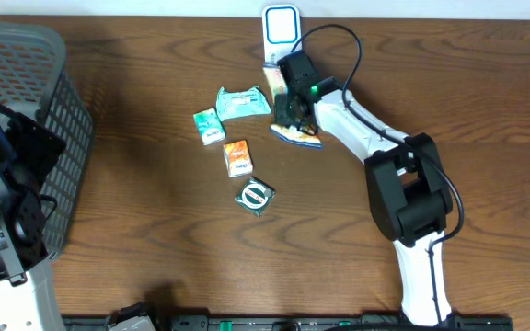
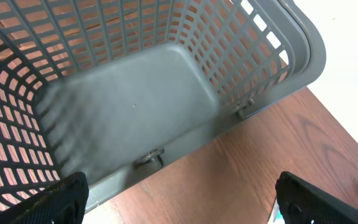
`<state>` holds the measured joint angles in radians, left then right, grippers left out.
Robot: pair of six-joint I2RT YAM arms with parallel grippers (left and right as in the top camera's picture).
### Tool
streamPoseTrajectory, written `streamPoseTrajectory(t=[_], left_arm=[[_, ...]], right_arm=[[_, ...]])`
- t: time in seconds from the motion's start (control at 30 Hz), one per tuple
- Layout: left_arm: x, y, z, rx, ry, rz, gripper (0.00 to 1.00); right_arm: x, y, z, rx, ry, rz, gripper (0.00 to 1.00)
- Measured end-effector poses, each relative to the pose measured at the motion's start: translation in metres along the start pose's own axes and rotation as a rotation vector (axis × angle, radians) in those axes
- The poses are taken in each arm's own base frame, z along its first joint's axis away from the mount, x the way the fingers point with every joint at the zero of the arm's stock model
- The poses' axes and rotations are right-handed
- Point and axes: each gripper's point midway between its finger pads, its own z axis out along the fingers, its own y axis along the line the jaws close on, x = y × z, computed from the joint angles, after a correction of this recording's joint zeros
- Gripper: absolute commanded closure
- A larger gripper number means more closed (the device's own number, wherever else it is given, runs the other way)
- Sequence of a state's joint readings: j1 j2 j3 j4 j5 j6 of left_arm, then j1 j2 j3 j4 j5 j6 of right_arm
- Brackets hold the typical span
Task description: Scan the item barcode
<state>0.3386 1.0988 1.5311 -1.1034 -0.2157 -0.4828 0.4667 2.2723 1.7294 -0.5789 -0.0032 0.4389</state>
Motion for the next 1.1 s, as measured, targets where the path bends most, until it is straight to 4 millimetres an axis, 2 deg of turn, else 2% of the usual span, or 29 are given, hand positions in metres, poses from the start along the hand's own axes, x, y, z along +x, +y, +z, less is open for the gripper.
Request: streamPoseTrajectory(t=[0.17,0.23,0.3,0.33,0.47,0.57,0.67,0.77,0.93,1.03,1.1], left_arm=[[0.0,0.0,0.0,0.0,0.0,0.0,0.05],[0.0,0.0,0.0,0.0,0.0,0.0,0.05],[0.0,0.0,0.0,0.0,0.0,0.0,0.05],[0.0,0.0,0.0,0.0,0.0,0.0,0.05],[0.0,0.0,0.0,0.0,0.0,0.0,0.05],[0.0,0.0,0.0,0.0,0.0,0.0,0.05],[0.0,0.0,0.0,0.0,0.0,0.0,0.05],[0.0,0.0,0.0,0.0,0.0,0.0,0.05],[0.0,0.0,0.0,0.0,0.0,0.0,0.05],[0.0,0.0,0.0,0.0,0.0,0.0,0.05],[0.0,0.0,0.0,0.0,0.0,0.0,0.05]], right_arm=[[-0.015,0.001,-0.007,0.012,-0.058,-0.068,0.99],[-0.029,0.0,-0.014,0.038,-0.117,-0.138,0.99],[-0.054,0.0,-0.037,0.096,-0.224,-0.221,0.99],[-0.069,0.002,-0.056,0.127,-0.289,-0.261,0.99],[-0.107,0.023,-0.106,0.157,-0.476,-0.359,0.99],[-0.131,0.036,-0.126,0.164,-0.596,-0.416,0.99],[-0.147,0.035,-0.133,0.185,-0.663,-0.437,0.99],[-0.148,0.022,-0.12,0.212,-0.646,-0.446,0.99],[-0.131,-0.002,-0.057,0.246,-0.53,-0.463,0.99],[-0.119,-0.01,-0.031,0.256,-0.478,-0.471,0.99],[-0.115,-0.014,-0.025,0.257,-0.461,-0.473,0.99]])
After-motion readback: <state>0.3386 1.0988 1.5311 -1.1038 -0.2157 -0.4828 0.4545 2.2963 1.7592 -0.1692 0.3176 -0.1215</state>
